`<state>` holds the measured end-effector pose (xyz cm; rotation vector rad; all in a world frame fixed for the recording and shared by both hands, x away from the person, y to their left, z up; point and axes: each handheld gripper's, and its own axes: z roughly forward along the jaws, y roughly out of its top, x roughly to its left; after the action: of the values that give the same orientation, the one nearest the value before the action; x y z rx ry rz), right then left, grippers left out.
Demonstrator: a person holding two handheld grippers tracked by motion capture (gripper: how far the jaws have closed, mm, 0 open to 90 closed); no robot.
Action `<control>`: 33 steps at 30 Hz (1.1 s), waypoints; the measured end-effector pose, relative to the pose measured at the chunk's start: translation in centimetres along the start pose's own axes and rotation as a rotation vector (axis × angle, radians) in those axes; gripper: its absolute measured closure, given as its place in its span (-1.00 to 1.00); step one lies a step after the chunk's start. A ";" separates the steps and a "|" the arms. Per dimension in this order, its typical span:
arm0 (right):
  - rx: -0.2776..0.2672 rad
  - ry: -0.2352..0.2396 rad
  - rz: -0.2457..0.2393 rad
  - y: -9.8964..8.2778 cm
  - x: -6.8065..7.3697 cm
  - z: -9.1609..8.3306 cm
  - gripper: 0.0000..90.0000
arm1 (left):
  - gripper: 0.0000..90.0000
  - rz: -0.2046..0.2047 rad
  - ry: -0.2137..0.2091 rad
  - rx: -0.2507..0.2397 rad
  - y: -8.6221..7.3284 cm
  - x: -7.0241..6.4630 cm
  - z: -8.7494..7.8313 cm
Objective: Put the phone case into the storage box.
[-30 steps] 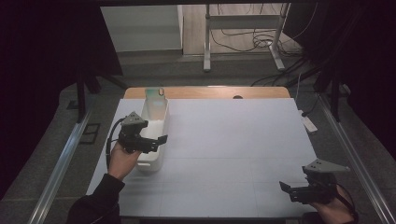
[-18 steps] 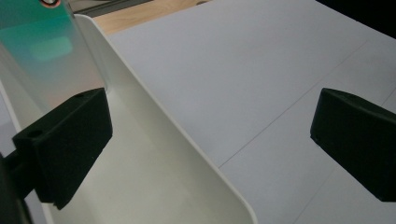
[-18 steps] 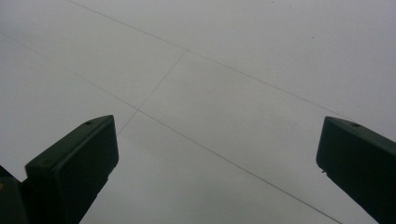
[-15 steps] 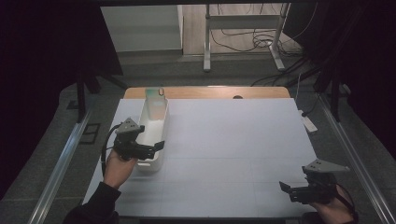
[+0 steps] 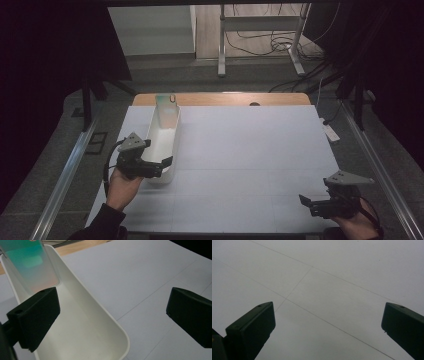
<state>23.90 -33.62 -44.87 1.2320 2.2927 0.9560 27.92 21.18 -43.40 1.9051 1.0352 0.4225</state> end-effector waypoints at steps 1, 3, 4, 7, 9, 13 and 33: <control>0.000 0.000 -0.001 0.0 0.0 0.0 -1.00 | -1.00 -0.001 0.003 -0.002 -0.1 0.0 -0.1; -0.002 0.000 0.000 0.0 0.0 0.0 -1.00 | -1.00 -0.003 0.005 -0.004 -0.2 -0.1 -0.3; -0.002 -0.001 0.000 0.0 0.0 0.0 -1.00 | -1.00 -0.005 0.007 -0.007 -0.3 -0.1 -0.4; -0.001 0.000 -0.001 0.0 0.0 0.0 -1.00 | -1.00 -0.008 0.010 -0.010 -0.5 -0.2 -0.6; -0.001 -0.001 -0.002 0.0 0.0 0.0 -1.00 | -1.00 -0.008 0.013 -0.010 -0.7 -0.2 -0.8; -0.001 -0.001 -0.002 0.0 0.0 0.0 -1.00 | -1.00 -0.010 0.021 -0.011 -1.0 -0.3 -1.1; 0.002 -0.002 -0.005 0.0 0.1 0.0 -1.00 | -1.00 -0.025 0.065 -0.015 -2.7 -0.4 -2.9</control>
<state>23.89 -33.56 -44.90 1.2269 2.2947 0.9502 24.47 23.11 -44.05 1.8738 1.0939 0.4788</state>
